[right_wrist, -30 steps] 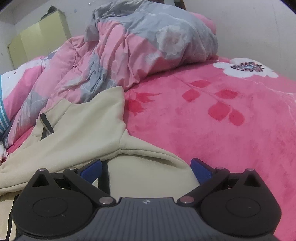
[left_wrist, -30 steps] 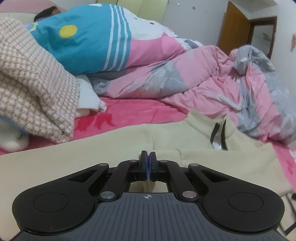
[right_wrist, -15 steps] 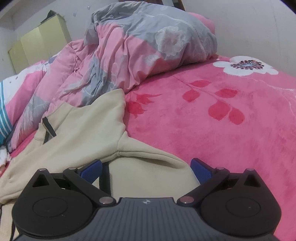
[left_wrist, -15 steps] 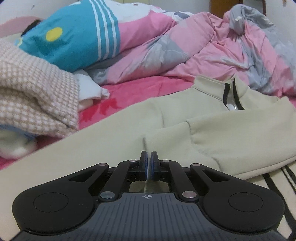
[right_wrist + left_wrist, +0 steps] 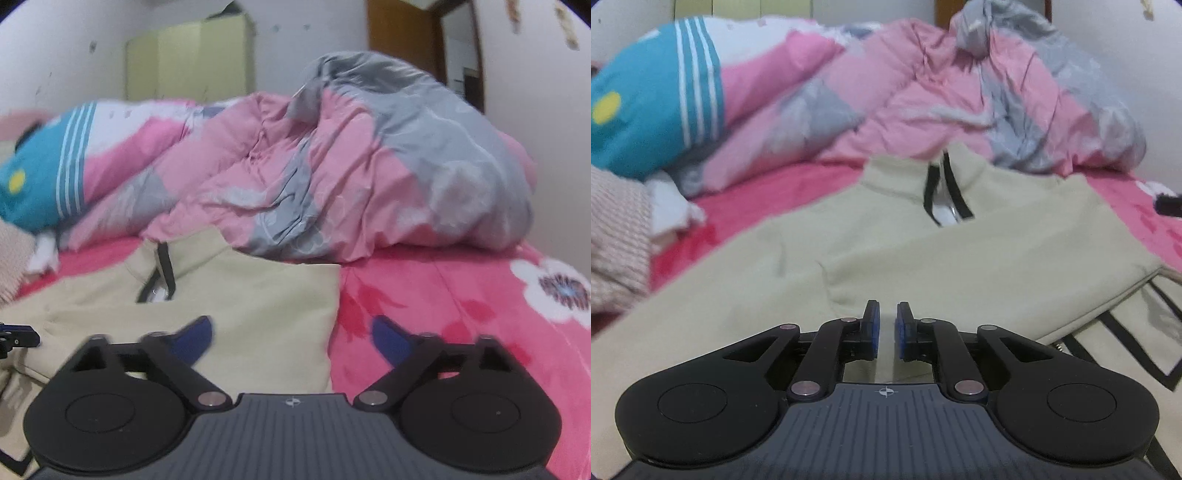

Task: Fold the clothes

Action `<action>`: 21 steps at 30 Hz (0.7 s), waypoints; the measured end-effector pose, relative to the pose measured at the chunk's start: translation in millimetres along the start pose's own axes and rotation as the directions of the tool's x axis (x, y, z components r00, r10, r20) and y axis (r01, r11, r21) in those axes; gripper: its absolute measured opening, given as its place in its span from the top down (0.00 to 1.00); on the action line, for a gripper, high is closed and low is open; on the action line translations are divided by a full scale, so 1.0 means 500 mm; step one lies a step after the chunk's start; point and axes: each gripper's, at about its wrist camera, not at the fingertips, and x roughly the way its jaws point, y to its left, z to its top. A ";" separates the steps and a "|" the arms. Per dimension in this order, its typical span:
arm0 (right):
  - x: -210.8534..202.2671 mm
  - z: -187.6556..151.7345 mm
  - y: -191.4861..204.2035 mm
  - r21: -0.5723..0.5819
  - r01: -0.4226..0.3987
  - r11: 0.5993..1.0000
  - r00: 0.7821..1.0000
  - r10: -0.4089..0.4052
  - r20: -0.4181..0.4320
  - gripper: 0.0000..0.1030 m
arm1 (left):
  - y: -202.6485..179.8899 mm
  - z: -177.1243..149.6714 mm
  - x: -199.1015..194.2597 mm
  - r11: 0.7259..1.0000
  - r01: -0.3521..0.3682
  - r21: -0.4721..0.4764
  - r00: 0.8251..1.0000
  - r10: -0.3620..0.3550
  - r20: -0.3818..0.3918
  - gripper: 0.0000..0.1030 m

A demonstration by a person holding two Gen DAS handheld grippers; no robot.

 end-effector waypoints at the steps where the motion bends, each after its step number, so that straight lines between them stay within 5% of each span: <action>1: 0.015 0.002 0.002 -0.015 -0.004 1.000 1.000 0.003 -0.024 0.36 | -0.002 -0.007 0.012 1.000 -0.003 -0.004 1.000 0.003 -0.014 0.91; 4: 0.062 0.010 0.009 -0.060 -0.017 0.998 0.995 0.011 -0.098 0.65 | 0.001 -0.023 0.018 1.000 0.000 -0.014 1.000 0.000 -0.008 0.91; 7: 0.108 0.017 0.016 -0.104 -0.034 0.994 0.985 0.015 -0.171 0.76 | 0.003 -0.028 0.016 1.000 0.002 -0.021 1.000 -0.002 0.001 0.91; 9: 0.141 0.027 -0.002 -0.068 -0.056 0.996 0.978 0.041 -0.206 0.76 | 0.001 -0.033 0.015 1.000 0.000 -0.017 1.000 0.001 0.017 0.91; 13: 0.217 0.060 -0.113 0.212 -0.126 0.969 0.962 0.172 -0.212 0.71 | 0.016 -0.037 0.018 0.998 0.028 -0.053 0.999 -0.026 0.030 0.91; 17: 0.292 0.093 -0.223 0.476 -0.181 0.861 0.938 0.297 -0.180 0.53 | 0.029 -0.040 0.021 0.994 0.061 -0.094 0.998 -0.058 0.035 0.91; 21: 0.345 0.086 -0.260 0.591 -0.221 0.776 0.907 0.386 -0.167 0.53 | 0.028 -0.042 0.021 0.994 0.062 -0.095 0.997 -0.059 0.042 0.91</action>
